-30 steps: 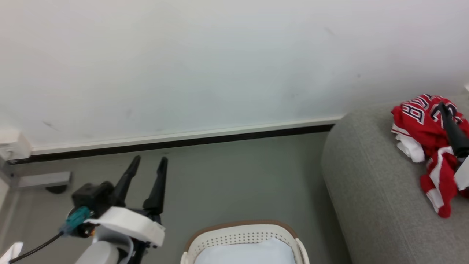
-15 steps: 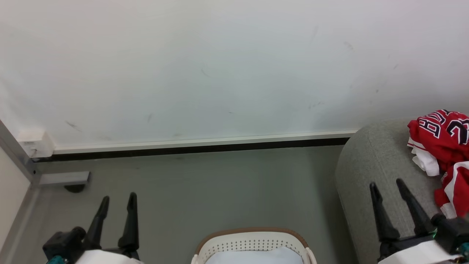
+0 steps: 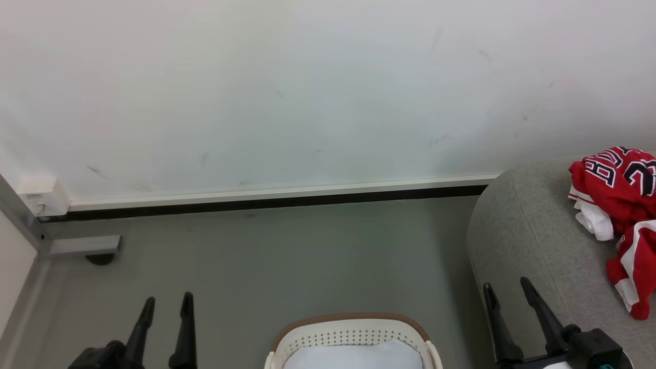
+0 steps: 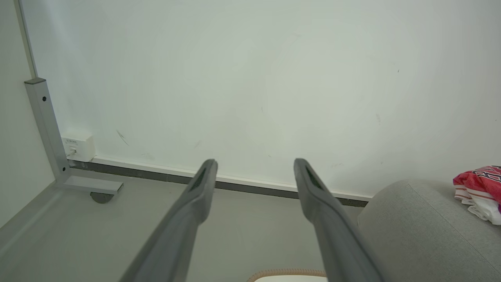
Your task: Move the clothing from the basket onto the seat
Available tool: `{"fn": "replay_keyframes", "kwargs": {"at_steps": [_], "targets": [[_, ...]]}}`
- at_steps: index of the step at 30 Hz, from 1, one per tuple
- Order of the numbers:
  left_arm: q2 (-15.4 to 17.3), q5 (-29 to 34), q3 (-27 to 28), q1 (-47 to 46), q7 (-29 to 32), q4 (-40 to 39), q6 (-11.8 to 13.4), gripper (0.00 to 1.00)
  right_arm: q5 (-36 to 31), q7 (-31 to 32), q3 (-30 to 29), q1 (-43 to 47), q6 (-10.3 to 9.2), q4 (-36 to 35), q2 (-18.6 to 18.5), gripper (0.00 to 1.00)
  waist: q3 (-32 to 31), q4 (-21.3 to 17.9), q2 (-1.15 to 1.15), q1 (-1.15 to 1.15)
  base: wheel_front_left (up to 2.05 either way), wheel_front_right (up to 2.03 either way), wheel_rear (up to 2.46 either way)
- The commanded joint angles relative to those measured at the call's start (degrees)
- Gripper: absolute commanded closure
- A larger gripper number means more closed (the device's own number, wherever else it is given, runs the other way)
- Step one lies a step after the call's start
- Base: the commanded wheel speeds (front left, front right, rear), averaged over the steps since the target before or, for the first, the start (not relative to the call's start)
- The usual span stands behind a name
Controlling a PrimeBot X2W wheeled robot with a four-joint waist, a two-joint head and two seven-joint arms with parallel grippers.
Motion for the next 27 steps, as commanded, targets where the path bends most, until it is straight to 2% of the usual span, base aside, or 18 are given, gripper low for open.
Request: {"fn": "replay_keyframes", "kwargs": {"at_steps": [1, 9, 17, 18, 22, 27], "targets": [[-0.27, 1.47, 0.73, 0.03, 0.01, 0.6, -0.53, 0.0, -0.82, -0.18, -0.05, -0.56, -0.13, -0.18, 0.54, 0.0, 0.06, 0.13, 0.0, 0.0, 0.0, 0.0, 0.0], [-1.65, 3.25, 1.84, -1.02, 0.01, 2.01, -1.85, 0.0, -1.94, -0.19, 0.76, -0.75, -0.13, 0.19, 1.42, 0.0, -0.33, 0.78, 0.0, 0.0, 0.0, 0.0, 0.0], [-1.9, 3.28, 1.2, -1.16, 0.0, 2.95, -2.02, 0.0, -1.49, -0.19, 1.04, -0.58, -0.13, 0.53, 1.55, 0.0, -0.55, 0.6, 0.0, 0.0, 0.0, 0.0, 0.0], [-1.9, 3.07, 1.11, -1.26, 0.0, 3.01, -2.05, 1.0, -1.45, -0.19, 1.04, -0.57, -0.13, 0.54, 1.56, 1.0, -0.56, 0.62, 0.0, 0.0, 0.0, 0.0, 0.0], [-2.48, 2.48, 0.91, 0.13, 0.17, 4.75, -1.89, 1.0, -1.14, 0.12, 1.23, 0.65, 0.01, 1.84, 1.44, 1.0, -0.55, 0.62, 0.0, 0.0, 0.0, 0.0, 0.0], [-2.45, -2.86, 1.66, -0.8, 2.03, 5.08, -1.9, 1.0, 4.68, 1.25, 0.42, 0.52, 0.01, 1.49, 1.14, 1.0, -0.48, 0.79, 0.0, 0.0, 0.0, 0.0, 0.0]]}}
